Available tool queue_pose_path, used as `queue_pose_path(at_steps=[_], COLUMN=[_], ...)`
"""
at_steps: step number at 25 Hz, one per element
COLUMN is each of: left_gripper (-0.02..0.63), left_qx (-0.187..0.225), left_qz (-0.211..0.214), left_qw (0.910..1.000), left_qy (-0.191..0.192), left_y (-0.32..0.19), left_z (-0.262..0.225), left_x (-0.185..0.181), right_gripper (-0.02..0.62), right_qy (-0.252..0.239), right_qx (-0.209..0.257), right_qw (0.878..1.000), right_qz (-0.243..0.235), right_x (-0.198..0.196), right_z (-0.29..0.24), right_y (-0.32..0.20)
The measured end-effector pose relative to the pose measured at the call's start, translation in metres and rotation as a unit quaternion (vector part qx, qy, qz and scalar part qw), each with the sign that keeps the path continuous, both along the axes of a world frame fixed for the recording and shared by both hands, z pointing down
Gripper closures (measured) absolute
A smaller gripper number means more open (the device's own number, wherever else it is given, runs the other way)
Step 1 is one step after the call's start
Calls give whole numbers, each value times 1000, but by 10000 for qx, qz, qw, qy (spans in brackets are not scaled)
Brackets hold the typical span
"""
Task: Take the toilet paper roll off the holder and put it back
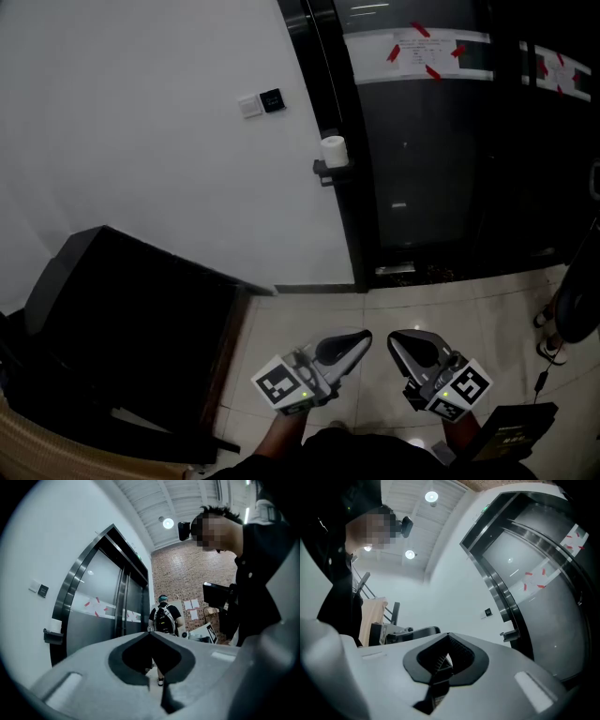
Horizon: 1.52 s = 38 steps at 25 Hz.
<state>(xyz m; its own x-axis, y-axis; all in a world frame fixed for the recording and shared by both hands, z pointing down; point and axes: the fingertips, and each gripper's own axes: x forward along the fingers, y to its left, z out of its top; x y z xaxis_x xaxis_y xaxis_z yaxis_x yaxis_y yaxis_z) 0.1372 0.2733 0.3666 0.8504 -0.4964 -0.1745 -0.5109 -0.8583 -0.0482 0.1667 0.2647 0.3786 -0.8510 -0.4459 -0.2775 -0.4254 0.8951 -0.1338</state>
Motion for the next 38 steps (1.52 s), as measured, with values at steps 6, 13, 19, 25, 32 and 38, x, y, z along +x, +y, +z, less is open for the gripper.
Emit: queue_pose_path(at_steps=[6,13,19,25,32,38], left_gripper=[611,611,611,611,611,611], left_qx=[4,55,146,135,52,-18], left_qz=[-126,-26,193,282,499,586], left_qw=[9999,9998,9988,9986,9975,9972], left_qy=[45,184,426,419,503,455], left_y=[-24,-96,-191,-281,-373,-386], left_z=[0,8,6,-7,-12,-11], left_x=[-15,-47,-86,-137,-175,-177], right_gripper=[594,594,594,594,594,594], right_qy=[41,305,496,590,596,531], right_qx=[3,-13,49,0,-43,-107], right_qw=[9999,9995,9984,9977,9965,9963], right_qz=[-115,59,260,334,592,671], right_x=[-13,-39,-80,-134,-174,-176], right_z=[0,13,15,-5,-13,-10], right_y=[-20,-86,-184,-276,-368,-387])
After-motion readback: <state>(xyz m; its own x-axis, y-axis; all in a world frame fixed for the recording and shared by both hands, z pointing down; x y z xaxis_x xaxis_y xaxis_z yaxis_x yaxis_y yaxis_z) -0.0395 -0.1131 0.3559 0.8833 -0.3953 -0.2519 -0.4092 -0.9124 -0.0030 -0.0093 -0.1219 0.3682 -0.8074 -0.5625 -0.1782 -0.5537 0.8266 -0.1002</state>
